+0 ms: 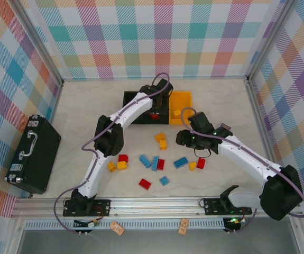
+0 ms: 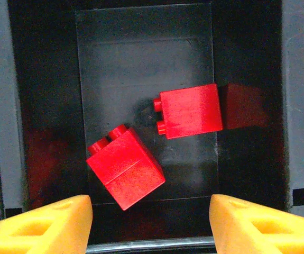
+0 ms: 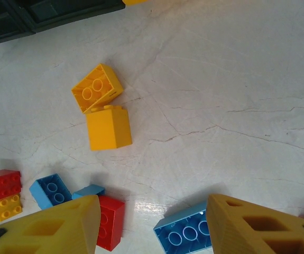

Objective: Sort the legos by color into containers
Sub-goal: Place the lego in the container, then pick up the lego from the bottom-right of the table.

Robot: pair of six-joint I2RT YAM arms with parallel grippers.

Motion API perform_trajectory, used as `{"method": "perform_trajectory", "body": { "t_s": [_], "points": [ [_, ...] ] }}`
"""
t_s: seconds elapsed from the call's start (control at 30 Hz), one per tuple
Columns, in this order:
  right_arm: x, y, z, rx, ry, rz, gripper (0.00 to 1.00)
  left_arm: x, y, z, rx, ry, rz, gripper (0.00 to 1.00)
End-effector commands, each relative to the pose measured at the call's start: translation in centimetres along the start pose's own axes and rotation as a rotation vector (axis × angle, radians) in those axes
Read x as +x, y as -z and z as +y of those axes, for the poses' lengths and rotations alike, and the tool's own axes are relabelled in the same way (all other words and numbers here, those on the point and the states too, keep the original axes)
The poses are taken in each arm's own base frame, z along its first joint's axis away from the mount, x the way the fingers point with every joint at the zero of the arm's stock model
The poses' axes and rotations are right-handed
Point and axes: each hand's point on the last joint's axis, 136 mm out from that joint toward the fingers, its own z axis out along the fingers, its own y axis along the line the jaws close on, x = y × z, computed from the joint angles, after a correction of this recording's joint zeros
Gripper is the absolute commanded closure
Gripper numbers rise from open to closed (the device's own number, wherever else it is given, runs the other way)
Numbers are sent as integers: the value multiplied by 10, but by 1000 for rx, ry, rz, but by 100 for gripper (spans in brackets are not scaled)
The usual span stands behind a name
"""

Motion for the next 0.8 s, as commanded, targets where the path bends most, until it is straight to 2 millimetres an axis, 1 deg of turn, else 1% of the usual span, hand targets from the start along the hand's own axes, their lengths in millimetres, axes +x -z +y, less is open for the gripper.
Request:
{"method": "perform_trajectory", "body": {
  "t_s": [0.0,0.17,0.37,0.57,0.77],
  "points": [
    [-4,7,-4,14,2,-18,43,-8,49,-9,69,-12,-45,40],
    [-3,9,-13,47,-2,-3,42,3,77,-16,164,-12,-52,40],
    [7,9,-23,94,-9,43,42,37,96,-19,294,-4,-19,40],
    [19,8,-36,156,-42,101,43,79,103,-17,405,10,28,40],
    [32,9,-61,289,-93,142,42,117,106,-14,464,4,70,40]
  ]
}}
